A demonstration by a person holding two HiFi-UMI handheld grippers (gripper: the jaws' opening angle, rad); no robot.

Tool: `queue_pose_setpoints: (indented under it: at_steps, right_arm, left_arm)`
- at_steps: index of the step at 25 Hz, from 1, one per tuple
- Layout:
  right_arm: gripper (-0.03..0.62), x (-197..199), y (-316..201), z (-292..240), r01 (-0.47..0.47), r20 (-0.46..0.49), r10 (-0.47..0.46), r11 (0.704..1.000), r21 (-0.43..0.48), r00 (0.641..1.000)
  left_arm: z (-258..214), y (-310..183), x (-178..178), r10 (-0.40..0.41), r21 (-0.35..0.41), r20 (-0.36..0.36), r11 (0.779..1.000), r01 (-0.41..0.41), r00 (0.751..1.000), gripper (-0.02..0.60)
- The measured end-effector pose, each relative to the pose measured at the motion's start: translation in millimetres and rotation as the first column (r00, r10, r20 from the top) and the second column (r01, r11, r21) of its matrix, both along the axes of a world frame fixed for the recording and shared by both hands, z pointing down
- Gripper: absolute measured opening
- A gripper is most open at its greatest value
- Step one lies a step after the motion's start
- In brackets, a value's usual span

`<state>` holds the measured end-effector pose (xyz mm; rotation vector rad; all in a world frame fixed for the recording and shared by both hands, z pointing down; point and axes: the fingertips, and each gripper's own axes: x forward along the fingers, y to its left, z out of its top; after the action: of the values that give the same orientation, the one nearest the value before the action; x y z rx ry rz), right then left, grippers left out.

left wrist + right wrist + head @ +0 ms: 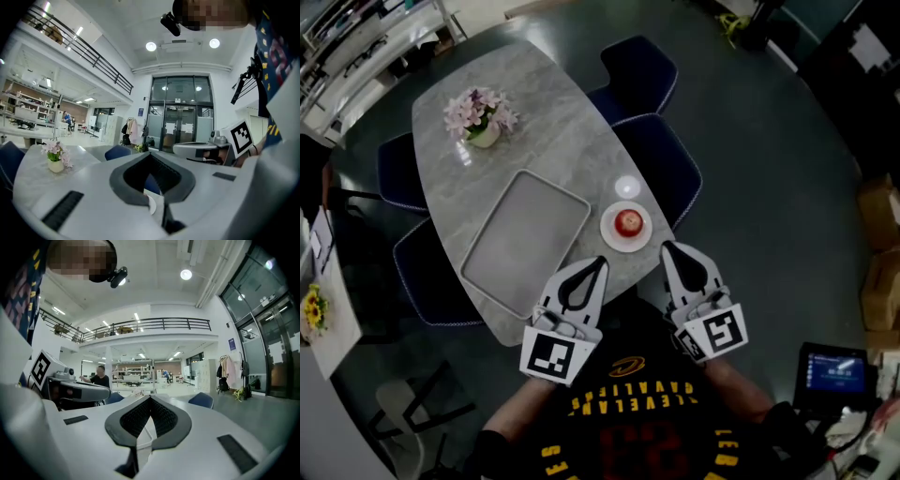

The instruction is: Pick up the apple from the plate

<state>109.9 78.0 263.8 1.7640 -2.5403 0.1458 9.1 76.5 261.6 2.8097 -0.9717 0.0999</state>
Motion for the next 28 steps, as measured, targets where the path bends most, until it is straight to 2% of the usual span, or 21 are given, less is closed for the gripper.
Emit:
queue_pose_setpoints:
  at_steps: [6,11,19,28]
  right_arm:
    - [0.006,-9.0,-0.5,-5.0,0.026,-0.026,-0.025,0.999,0.041,0.999]
    - [0.006,-16.8,-3.3,-13.0,0.053,-0.039,-0.051,0.997,0.062,0.998]
    - [0.006,-5.9,-1.4,-13.8,0.056,-0.044,-0.053,0.997,0.061,0.998]
    - [0.006,-13.5,-3.7,-6.5,0.075,-0.032,-0.073,0.996,0.045,0.997]
  left_arm:
    - [-6.4,2.7,-4.4,-0.009,0.011,0.005,1.0,0.009,1.0,0.0]
    - [-19.3,0.9,-0.2,-0.007,0.074,0.027,0.997,0.005,1.0,0.0]
    - [-16.0,2.5,11.0,-0.002,0.054,0.032,0.999,0.0,0.999,0.0]
    - [-8.8,0.5,2.9,-0.026,0.04,0.036,0.999,0.024,0.999,0.0]
